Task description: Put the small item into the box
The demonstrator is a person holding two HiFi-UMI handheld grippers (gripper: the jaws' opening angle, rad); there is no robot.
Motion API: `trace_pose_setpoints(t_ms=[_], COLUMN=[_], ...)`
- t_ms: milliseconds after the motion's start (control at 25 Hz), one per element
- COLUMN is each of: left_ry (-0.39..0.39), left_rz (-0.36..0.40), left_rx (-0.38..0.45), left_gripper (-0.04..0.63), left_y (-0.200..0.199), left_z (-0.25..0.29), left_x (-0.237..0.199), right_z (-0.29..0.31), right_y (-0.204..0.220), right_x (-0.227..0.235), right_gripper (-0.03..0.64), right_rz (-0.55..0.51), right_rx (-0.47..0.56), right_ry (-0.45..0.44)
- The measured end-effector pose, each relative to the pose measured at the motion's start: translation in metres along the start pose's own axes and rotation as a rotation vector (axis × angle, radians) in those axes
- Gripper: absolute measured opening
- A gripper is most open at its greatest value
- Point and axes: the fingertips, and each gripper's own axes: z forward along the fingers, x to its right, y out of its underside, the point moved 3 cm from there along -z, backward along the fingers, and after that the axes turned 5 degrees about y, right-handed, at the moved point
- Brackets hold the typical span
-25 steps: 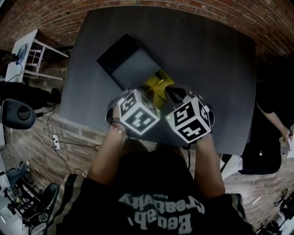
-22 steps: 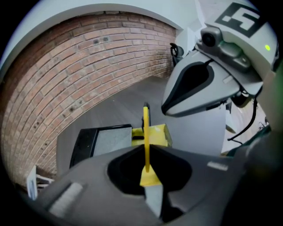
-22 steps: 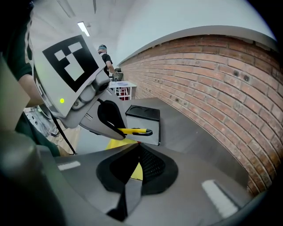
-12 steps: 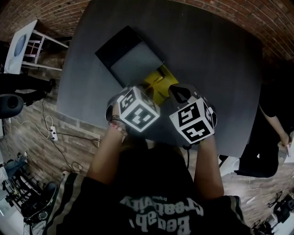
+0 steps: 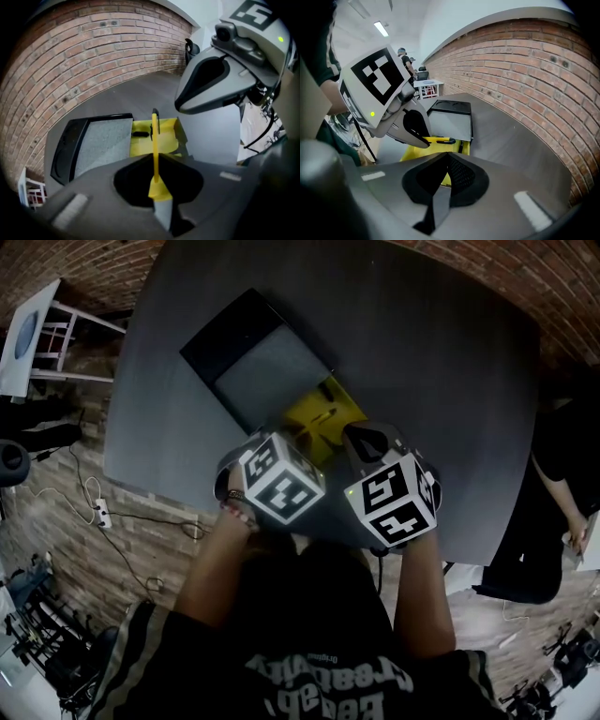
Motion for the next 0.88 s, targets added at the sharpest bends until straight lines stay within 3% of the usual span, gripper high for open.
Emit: trace_pose_setpoints(t_ms=[880], left_ry=[0.079], left_rz=[-0.034], left_rx=[-0.042], left_gripper=[0.029], left_y=[0.021], left_z=[0.048], left_x=[-0.006], right_z=[0.040], right_y=[0.027], right_x=[-0.001], right_gripper=[0.006], right_rz=[0.009], right_rx=[-0.079], right_ry=[-0.051])
